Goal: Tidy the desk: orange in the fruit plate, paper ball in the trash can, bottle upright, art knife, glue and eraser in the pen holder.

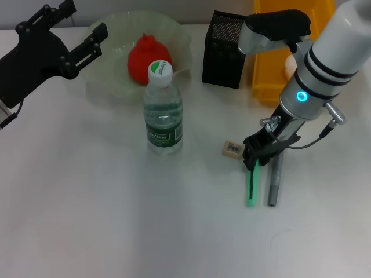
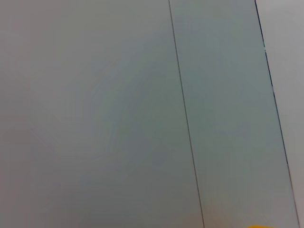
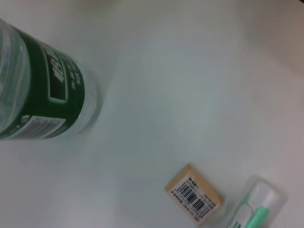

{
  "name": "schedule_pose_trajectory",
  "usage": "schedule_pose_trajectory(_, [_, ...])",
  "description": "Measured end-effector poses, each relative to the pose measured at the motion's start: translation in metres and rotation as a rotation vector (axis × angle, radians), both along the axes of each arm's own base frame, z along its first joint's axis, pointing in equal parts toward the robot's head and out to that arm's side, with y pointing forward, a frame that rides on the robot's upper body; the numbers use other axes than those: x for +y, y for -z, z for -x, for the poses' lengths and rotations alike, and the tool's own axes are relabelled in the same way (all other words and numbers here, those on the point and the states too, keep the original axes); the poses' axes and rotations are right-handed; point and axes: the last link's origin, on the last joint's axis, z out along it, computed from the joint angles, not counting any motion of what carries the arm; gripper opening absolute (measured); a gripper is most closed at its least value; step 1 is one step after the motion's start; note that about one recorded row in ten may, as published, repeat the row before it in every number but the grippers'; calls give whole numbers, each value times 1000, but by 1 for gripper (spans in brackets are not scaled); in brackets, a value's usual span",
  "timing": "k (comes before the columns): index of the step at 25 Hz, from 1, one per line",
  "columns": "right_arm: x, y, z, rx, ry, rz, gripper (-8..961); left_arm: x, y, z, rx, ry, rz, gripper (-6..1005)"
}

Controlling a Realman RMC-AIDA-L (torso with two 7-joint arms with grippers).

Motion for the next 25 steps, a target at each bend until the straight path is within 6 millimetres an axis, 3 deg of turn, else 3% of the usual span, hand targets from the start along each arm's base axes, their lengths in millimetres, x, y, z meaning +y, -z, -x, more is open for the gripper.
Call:
schedule_pose_trajectory(6, [1, 0, 1, 3, -6, -8, 276, 0, 0, 0, -1, 1, 0, 715])
schedule_pose_trajectory(20, [6, 0, 1, 28, -17, -43, 96, -1, -1, 1, -2, -3, -4, 715])
schedule_pose_trajectory(25, [8, -19, -11, 149, 18, -123, 92, 0, -3, 2, -4, -7, -11, 715])
